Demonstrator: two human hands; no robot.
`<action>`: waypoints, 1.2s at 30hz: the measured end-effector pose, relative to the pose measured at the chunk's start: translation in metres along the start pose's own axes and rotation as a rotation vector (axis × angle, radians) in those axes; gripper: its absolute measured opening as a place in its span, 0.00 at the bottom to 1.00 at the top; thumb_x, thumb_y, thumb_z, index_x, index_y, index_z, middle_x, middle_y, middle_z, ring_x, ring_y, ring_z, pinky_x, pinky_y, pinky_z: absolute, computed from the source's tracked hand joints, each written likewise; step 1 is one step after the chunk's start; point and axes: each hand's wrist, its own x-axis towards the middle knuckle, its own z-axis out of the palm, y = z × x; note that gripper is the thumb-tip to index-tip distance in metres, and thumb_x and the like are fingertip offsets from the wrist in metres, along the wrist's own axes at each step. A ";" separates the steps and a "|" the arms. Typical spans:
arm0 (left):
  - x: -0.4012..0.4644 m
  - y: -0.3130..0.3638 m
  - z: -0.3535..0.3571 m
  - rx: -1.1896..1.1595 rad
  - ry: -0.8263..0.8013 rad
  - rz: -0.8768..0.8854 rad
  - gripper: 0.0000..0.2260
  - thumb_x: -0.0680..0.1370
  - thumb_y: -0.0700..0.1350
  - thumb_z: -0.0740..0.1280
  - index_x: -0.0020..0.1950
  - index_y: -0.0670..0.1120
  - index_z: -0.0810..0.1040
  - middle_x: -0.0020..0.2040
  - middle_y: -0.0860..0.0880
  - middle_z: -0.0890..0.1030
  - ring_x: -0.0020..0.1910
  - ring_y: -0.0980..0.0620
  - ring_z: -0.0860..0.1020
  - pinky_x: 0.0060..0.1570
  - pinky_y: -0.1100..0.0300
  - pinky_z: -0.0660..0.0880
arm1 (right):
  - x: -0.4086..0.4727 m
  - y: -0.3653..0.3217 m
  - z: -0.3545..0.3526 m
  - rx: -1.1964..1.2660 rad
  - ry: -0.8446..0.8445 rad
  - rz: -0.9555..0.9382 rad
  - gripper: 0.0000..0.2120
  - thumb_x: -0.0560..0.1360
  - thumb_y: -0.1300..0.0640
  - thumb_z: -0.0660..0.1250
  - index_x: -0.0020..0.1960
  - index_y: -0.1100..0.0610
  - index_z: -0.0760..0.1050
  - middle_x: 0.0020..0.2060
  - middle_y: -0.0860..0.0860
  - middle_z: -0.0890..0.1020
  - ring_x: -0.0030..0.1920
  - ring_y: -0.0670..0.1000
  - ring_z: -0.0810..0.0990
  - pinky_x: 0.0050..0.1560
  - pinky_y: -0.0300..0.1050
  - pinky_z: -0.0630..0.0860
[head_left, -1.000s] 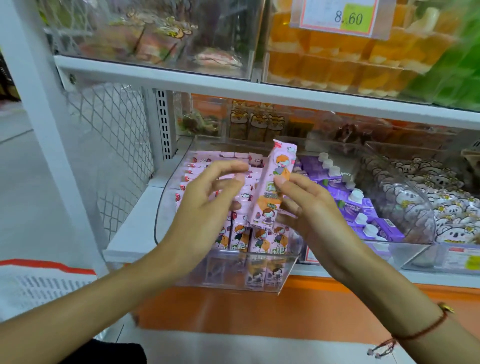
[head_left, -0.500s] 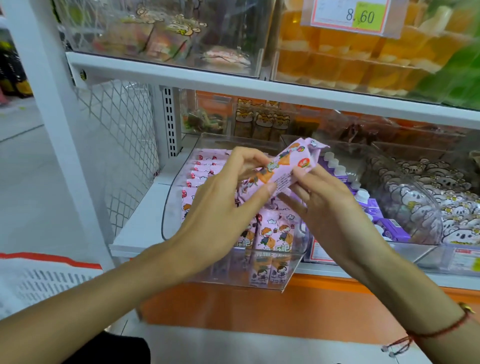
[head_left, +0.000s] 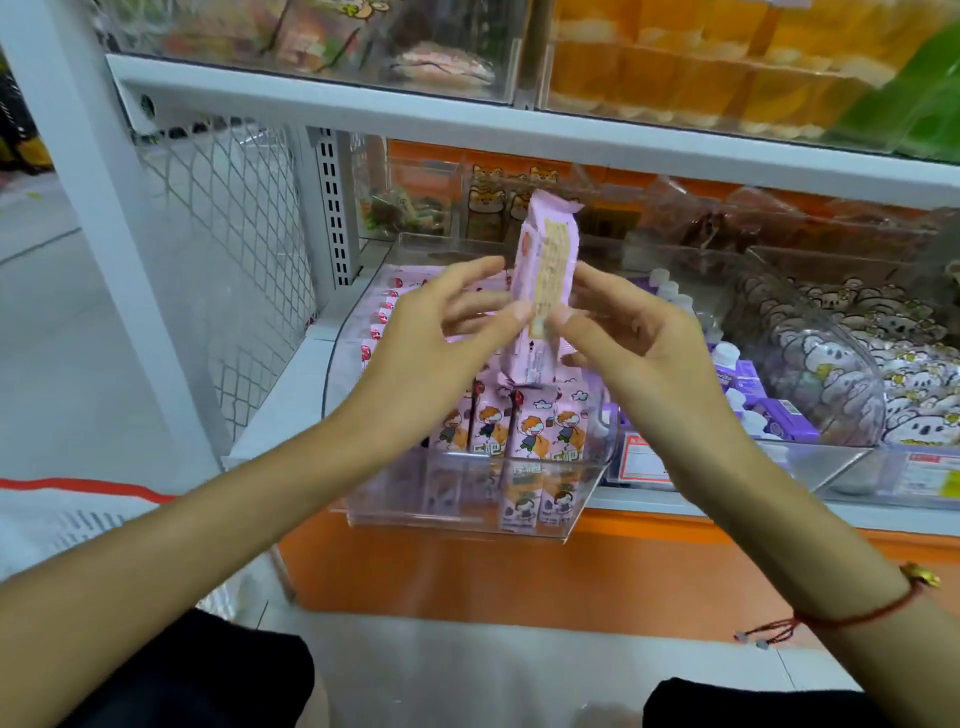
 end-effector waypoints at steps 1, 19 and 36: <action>0.001 0.001 -0.002 -0.058 -0.041 -0.076 0.17 0.78 0.49 0.66 0.66 0.50 0.75 0.54 0.56 0.84 0.51 0.63 0.81 0.42 0.69 0.77 | 0.001 0.000 -0.002 -0.011 0.035 0.034 0.14 0.76 0.58 0.67 0.61 0.49 0.76 0.49 0.43 0.84 0.47 0.40 0.82 0.51 0.41 0.79; 0.007 -0.008 -0.013 -0.100 -0.231 -0.086 0.18 0.79 0.45 0.66 0.68 0.54 0.70 0.56 0.55 0.83 0.55 0.60 0.80 0.58 0.64 0.76 | 0.002 0.013 -0.012 -0.003 -0.082 0.028 0.23 0.74 0.61 0.69 0.67 0.47 0.71 0.49 0.52 0.80 0.47 0.49 0.83 0.51 0.44 0.80; 0.006 -0.005 -0.015 -0.174 -0.076 0.025 0.18 0.74 0.44 0.71 0.62 0.49 0.71 0.54 0.55 0.83 0.50 0.57 0.83 0.50 0.64 0.78 | -0.003 0.016 -0.002 -0.107 -0.045 -0.148 0.31 0.70 0.60 0.74 0.67 0.49 0.65 0.57 0.46 0.77 0.59 0.44 0.76 0.61 0.39 0.73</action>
